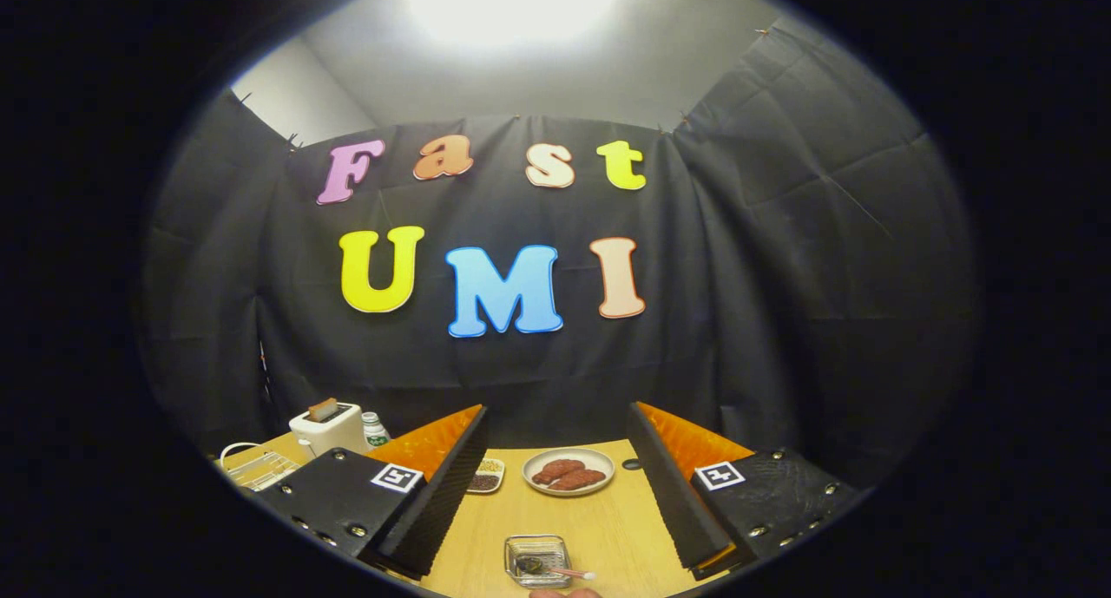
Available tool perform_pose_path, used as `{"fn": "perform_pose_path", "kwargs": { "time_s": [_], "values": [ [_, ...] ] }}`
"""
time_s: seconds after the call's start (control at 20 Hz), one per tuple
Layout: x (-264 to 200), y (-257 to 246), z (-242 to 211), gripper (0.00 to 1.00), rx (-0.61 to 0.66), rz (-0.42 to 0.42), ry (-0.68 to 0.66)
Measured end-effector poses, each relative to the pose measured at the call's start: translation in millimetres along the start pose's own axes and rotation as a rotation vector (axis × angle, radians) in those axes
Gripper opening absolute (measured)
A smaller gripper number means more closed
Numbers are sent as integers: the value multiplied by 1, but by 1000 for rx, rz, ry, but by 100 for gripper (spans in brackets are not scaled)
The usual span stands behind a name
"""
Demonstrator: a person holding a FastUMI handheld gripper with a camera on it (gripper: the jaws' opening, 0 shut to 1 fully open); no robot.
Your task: Take the plate from the dish rack, then take the spoon from the basket and place it into the plate.
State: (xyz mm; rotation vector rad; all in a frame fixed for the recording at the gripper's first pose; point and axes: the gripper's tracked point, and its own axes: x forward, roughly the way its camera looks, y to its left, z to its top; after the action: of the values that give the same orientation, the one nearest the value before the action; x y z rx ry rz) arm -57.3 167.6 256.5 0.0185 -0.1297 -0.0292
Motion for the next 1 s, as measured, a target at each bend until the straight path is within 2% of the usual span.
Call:
{"fn": "perform_pose_path", "kwargs": {
  "time_s": [0.2, 0.3, 0.4, 0.55, 0.75, 1.0],
  "values": [
    [4, 45, 0, 98, 41, 52, 38],
    [10, 57, -17, 98, 25, 38, 134],
    [11, 82, -24, 99, 49, 88, 205],
    [14, 104, -41, 98, 99, 103, 311],
    [11, 144, -67, 98, 110, 182, 467],
    [10, 178, -100, 99, 108, 205, 633]
  ]
}}
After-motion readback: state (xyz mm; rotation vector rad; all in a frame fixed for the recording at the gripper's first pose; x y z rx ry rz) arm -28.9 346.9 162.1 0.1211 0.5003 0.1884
